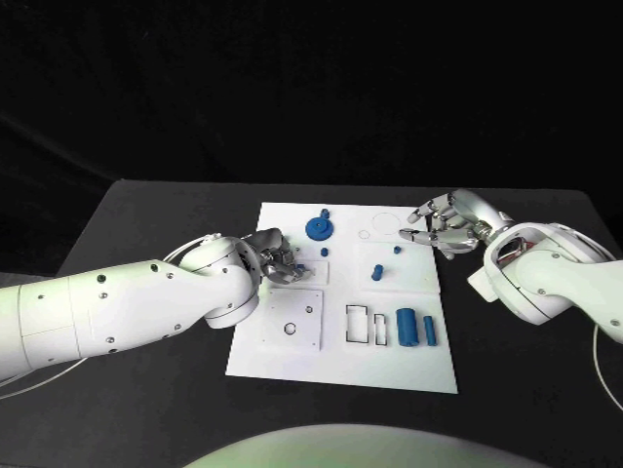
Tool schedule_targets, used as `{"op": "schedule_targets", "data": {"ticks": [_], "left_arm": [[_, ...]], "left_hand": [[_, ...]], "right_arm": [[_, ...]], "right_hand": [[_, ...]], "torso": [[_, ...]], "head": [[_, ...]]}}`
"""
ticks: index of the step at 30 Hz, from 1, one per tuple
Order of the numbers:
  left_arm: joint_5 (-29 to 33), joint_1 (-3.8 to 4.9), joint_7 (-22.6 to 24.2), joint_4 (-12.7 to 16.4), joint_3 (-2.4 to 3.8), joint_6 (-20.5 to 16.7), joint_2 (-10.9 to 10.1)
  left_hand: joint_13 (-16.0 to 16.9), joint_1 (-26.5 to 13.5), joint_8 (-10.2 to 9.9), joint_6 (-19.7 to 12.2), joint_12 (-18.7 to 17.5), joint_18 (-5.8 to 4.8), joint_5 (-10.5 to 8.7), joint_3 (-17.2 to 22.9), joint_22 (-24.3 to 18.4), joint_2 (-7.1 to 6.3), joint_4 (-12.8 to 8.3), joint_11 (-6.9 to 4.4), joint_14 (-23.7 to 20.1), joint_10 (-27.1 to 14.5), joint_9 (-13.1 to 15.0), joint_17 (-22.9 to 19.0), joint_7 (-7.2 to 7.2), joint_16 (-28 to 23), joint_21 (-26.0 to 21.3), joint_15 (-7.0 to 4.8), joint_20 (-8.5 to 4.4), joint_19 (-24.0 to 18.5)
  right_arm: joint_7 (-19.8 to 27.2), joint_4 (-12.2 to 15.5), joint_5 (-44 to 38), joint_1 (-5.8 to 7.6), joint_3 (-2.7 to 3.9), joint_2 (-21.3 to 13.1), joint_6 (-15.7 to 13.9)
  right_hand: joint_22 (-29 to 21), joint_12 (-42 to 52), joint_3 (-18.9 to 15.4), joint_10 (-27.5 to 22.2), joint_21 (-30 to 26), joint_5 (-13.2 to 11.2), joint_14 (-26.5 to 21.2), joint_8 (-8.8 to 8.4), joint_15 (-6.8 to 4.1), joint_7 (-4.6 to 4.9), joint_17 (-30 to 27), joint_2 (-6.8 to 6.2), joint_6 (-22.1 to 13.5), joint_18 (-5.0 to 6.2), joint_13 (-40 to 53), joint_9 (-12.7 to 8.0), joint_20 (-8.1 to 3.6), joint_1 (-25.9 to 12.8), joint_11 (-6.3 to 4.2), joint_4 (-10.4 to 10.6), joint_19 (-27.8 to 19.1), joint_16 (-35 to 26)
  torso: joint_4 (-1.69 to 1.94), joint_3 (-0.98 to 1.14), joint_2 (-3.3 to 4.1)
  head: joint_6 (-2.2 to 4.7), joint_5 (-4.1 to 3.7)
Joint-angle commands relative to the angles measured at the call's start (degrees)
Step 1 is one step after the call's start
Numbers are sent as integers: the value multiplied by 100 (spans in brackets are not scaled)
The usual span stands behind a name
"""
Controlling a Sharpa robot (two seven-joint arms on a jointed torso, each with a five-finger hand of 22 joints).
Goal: Assemble the parts on the task board
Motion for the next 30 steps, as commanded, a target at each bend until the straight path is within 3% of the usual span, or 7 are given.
{"op": "schedule_targets", "data": {"ticks": [1, 20, 23, 30], "left_arm": [[30, -5, -54, 0, 5, 101, 17], [120, -4, -96, -35, 22, 142, 32], [127, -4, -97, -36, 23, 129, 35], [157, -4, -39, -41, 25, 34, 44]], "left_hand": [[-7, -102, 38, -8, 30, -66, -37, 40, 241, -20, -3, -10, 606, 19, -11, 1508, -6, 20, 39, -22, -5, 22], [-44, -317, 98, -47, 33, -64, -8, 173, 264, 44, -7, -10, 606, -5, -58, 1508, -10, 20, 35, -19, 0, 15], [-55, -210, 158, -80, 40, -60, -40, 447, 279, 54, -15, -23, 606, -17, -80, 1508, -25, 20, 30, -29, -11, 11], [-90, 108, 322, -156, 49, -61, -60, 1026, 308, -67, -60, -43, 606, -43, -97, 1508, -43, 20, 12, -49, -26, 1]], "right_arm": [[-4, 6, -68, -4, 0, 3, 58], [-11, 1, -74, -4, 0, 6, 74], [-12, 0, -75, -5, 0, 6, 76], [-31, -3, -88, -7, 0, 12, 75]], "right_hand": [[-3, -1, -40, -34, -10, 40, 133, 15, -4, -4, 5, 24, -39, 34, 5, 9, 1, -51, 0, -2, -29, -9], [-6, 0, -44, -30, -17, 46, 135, 18, -5, -5, 10, 26, -37, 34, 2, 11, 1, -51, -1, -2, -26, -8], [-6, 0, -44, -30, -17, 46, 135, 18, -5, -5, 10, 26, -37, 34, 2, 11, 1, -51, -1, -2, -26, -8], [-8, -1, -43, -29, -22, 54, 135, 19, -5, -6, 8, 31, -36, 35, 0, 12, 1, -45, -2, -4, -25, -11]], "torso": [[3, 1, -1], [-1, 3, -3], [1, 3, -1], [6, 2, 0]], "head": [[-5, -8], [-13, -6], [-13, -6], [-17, -6]]}}
